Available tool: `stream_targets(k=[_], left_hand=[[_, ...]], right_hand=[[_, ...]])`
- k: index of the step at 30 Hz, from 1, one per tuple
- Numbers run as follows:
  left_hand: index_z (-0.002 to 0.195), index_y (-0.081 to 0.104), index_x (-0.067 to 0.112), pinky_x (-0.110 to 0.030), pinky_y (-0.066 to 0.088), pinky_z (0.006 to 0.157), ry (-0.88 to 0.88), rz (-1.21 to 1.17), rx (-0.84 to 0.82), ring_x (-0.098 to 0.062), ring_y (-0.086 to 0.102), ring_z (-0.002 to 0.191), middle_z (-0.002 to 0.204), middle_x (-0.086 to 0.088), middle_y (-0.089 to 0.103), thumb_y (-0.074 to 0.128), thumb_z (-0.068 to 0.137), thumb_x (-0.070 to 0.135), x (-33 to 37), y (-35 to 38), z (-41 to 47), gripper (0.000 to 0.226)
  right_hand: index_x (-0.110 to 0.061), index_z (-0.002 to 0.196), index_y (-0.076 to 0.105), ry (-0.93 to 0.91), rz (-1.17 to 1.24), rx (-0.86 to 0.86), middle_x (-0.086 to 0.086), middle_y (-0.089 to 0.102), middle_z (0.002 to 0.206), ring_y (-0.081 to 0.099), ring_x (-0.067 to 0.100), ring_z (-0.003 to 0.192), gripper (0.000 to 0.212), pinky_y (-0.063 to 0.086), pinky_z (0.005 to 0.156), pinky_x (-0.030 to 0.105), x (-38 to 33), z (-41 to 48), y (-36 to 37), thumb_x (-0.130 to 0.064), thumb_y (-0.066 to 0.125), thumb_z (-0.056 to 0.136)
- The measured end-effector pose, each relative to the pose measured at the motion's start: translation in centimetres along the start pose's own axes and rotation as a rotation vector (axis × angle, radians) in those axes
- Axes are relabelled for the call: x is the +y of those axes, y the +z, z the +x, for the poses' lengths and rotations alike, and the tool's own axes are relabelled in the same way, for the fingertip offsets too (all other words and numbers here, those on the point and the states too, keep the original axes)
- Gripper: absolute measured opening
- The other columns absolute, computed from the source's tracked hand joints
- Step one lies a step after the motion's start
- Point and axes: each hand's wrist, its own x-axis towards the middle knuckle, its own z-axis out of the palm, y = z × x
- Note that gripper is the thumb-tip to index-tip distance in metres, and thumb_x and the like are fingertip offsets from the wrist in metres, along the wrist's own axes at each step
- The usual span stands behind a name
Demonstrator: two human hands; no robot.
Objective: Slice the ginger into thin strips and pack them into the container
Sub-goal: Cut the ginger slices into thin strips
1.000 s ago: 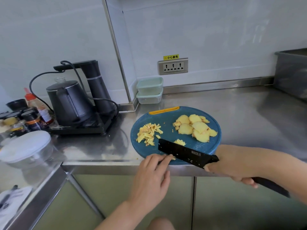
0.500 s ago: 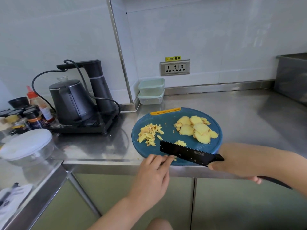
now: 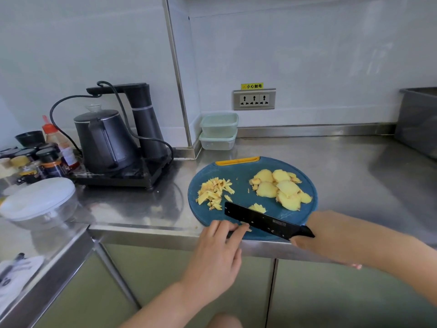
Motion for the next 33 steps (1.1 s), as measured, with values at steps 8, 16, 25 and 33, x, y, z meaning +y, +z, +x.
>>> stream_targets(k=[8, 16, 25, 33], left_hand=[[0.123, 0.062, 0.014, -0.028, 0.053, 0.079, -0.004, 0.062, 0.013, -0.014, 0.051, 0.093, 0.098, 0.003, 0.056, 0.075, 0.071, 0.027, 0.7, 0.5, -0.3, 0.056], [0.128, 0.059, 0.017, -0.029, 0.051, 0.091, 0.017, 0.037, 0.012, -0.013, 0.053, 0.106, 0.113, 0.003, 0.06, 0.051, 0.083, 0.029, 0.5, 0.4, -1.2, 0.047], [0.129, 0.051, 0.027, -0.027, 0.043, 0.099, -0.042, -0.008, -0.024, -0.01, 0.049, 0.118, 0.126, 0.007, 0.057, 0.038, 0.085, 0.033, 0.5, 0.3, -1.7, 0.046], [0.131, 0.051, 0.019, -0.034, 0.035, 0.103, -0.055, 0.003, 0.013, -0.015, 0.046, 0.12, 0.127, 0.002, 0.053, 0.041, 0.086, 0.032, 0.9, 0.8, -1.5, 0.048]], right_hand=[[-0.019, 0.07, 0.045, 0.042, -0.227, 0.171, -0.007, 0.049, 0.068, 0.042, 0.006, 0.054, 0.039, 0.035, 0.049, 0.02, -0.9, -1.1, -0.5, -0.047, 0.039, 0.096], [-0.013, 0.071, 0.05, 0.089, 0.011, 0.118, -0.004, 0.045, 0.061, 0.036, 0.009, 0.05, 0.041, 0.031, 0.046, 0.021, -0.4, -1.5, -0.7, -0.047, 0.047, 0.093], [-0.022, 0.077, 0.054, 0.035, 0.105, 0.108, -0.007, 0.046, 0.059, 0.038, 0.004, 0.043, 0.034, 0.032, 0.045, 0.015, -1.3, -1.6, -0.9, -0.048, 0.045, 0.096], [-0.021, 0.095, 0.059, 0.007, 0.075, 0.064, -0.006, 0.05, 0.065, 0.041, 0.006, 0.048, 0.036, 0.037, 0.049, 0.017, -0.9, -1.4, -0.7, -0.053, 0.043, 0.095]])
